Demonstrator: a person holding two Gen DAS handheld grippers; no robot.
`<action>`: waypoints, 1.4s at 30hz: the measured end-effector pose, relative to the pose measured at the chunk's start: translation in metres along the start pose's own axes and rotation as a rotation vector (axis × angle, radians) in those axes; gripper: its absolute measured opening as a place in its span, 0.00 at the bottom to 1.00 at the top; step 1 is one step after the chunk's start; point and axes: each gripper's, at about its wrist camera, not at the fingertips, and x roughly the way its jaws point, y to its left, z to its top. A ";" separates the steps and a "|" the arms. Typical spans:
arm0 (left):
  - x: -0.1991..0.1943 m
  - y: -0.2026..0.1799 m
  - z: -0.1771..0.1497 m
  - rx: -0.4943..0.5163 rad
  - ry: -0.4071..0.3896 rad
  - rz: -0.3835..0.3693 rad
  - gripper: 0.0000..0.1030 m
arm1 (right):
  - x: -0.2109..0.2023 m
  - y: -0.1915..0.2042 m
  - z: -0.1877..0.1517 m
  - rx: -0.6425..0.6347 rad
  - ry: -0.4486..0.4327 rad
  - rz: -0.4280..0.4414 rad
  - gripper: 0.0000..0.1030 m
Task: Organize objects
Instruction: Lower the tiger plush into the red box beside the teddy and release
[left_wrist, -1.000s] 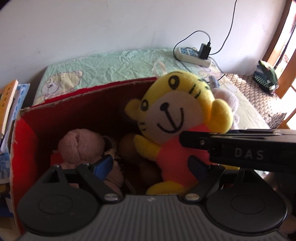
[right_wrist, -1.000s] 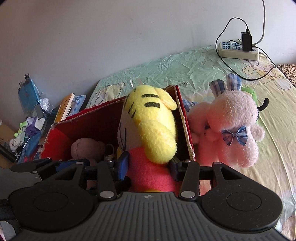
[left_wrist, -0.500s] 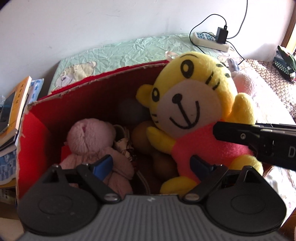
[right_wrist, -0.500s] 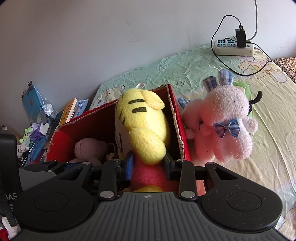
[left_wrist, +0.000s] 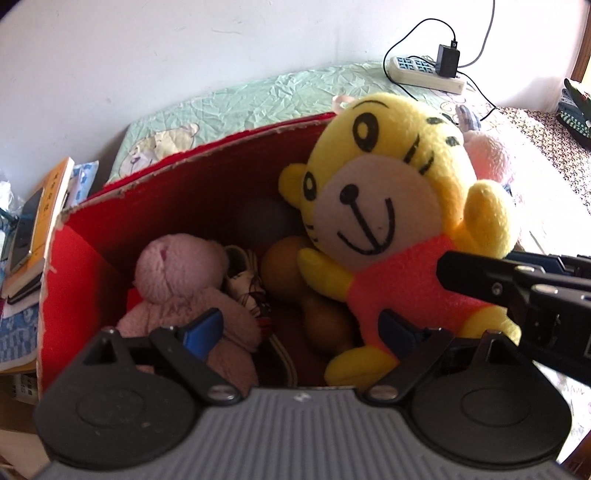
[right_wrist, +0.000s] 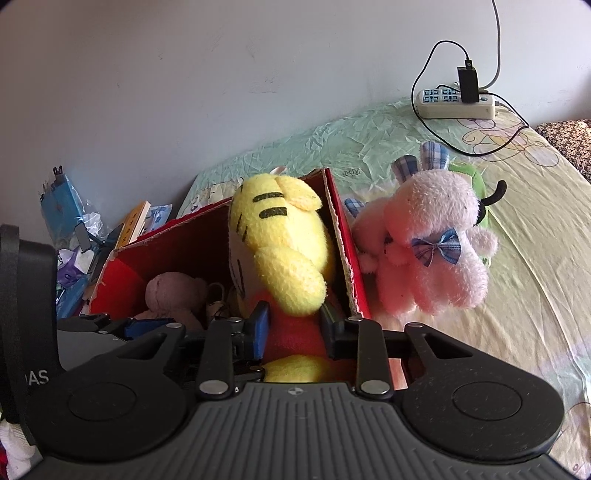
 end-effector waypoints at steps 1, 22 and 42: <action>0.000 0.000 0.000 0.001 -0.002 0.004 0.89 | -0.001 0.000 -0.001 0.006 -0.002 0.003 0.29; -0.004 -0.009 0.000 0.001 -0.020 0.071 0.91 | -0.006 -0.008 -0.003 0.017 0.008 0.069 0.29; -0.010 -0.024 -0.002 -0.138 0.023 0.207 0.91 | -0.009 -0.035 0.012 -0.064 0.117 0.279 0.25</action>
